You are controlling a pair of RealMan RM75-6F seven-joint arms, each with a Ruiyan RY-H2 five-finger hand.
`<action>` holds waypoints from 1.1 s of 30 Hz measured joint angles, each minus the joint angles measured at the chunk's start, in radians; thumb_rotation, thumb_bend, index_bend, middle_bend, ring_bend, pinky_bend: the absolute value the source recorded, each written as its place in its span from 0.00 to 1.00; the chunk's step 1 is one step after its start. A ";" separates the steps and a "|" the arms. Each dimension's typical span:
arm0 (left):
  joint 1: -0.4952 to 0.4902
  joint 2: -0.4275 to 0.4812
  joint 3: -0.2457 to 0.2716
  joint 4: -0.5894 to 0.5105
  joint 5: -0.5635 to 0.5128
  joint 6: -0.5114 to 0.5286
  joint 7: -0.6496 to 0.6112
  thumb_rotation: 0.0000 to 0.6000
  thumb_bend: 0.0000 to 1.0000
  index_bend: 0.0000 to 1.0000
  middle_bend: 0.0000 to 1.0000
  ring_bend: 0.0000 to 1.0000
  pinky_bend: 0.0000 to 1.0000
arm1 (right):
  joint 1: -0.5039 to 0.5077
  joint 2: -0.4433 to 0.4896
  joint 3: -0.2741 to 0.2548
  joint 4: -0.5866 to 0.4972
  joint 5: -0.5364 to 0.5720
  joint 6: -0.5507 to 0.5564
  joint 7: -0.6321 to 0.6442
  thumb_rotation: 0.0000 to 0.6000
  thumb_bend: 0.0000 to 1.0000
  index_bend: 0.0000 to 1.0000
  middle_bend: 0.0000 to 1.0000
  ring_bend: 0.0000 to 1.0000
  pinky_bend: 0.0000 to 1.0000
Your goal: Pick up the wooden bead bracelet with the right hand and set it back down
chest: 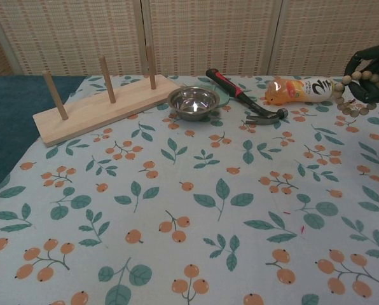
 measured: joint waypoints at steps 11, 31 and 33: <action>-0.002 -0.001 0.005 -0.001 0.001 -0.008 0.005 1.00 0.38 0.07 0.00 0.00 0.20 | 0.058 -0.164 -0.039 0.242 -0.057 -0.046 -0.126 1.00 0.81 0.91 0.83 0.55 0.41; -0.006 -0.001 0.008 -0.003 0.007 -0.010 -0.001 1.00 0.38 0.07 0.00 0.00 0.20 | 0.000 -0.152 -0.163 0.183 -0.143 -0.109 -0.081 1.00 0.58 0.31 0.47 0.26 0.23; -0.007 -0.003 0.009 -0.002 0.007 -0.013 0.002 1.00 0.38 0.07 0.00 0.00 0.20 | -0.009 -0.124 -0.176 0.139 -0.149 -0.113 -0.088 1.00 0.47 0.15 0.37 0.19 0.18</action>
